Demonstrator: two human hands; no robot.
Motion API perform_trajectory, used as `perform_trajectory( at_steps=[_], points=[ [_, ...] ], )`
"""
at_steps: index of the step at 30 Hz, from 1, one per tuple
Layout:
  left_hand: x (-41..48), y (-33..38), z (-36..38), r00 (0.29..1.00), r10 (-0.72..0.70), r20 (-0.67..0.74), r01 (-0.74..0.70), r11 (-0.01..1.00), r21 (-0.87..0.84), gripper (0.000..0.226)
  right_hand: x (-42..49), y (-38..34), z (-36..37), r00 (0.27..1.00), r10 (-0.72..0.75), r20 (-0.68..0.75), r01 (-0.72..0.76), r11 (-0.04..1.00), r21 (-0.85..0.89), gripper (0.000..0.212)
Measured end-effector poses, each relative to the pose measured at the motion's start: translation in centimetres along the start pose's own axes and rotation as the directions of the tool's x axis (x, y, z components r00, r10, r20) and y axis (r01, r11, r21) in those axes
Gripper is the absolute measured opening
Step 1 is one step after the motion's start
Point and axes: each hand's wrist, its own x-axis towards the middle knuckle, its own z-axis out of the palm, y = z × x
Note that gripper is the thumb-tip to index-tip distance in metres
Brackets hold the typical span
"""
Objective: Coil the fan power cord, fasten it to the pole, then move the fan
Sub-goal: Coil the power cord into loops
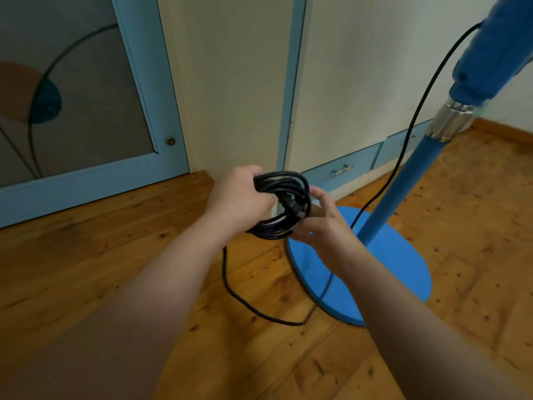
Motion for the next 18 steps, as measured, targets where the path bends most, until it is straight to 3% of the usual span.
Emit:
perform_trajectory(
  at_steps=[2, 6, 8, 13, 18],
  points=[
    [-0.1, -0.4, -0.1, 0.999, 0.046, 0.011, -0.047, 0.986, 0.159, 0.006, -0.1, -0.9, -0.7, 0.998, -0.041, 0.043, 0.047, 0.989, -0.138, 0.085],
    [-0.1, -1.1, 0.5, 0.996, 0.036, 0.077, -0.053, 0.974, 0.222, 0.008, -0.6, -2.2, -0.2, 0.983, -0.124, 0.134, 0.171, 0.884, -0.434, 0.097],
    [-0.1, -0.8, 0.8, 0.996, 0.034, 0.087, -0.052, 0.975, 0.216, 0.01, -0.8, -2.0, 0.7, 0.973, -0.164, 0.161, 0.225, 0.814, -0.535, 0.087],
    [-0.3, -0.2, 1.2, 0.99, 0.063, 0.125, -0.089, 0.972, 0.219, 0.024, -0.7, -1.7, 1.1, 0.956, -0.287, 0.066, 0.252, 0.679, -0.689, 0.031],
    [-0.5, 0.3, 1.3, 0.982, 0.095, 0.162, -0.129, 0.968, 0.217, 0.007, -0.8, -1.5, 0.9, 0.956, -0.284, 0.074, 0.25, 0.655, -0.713, 0.024]
  ],
)
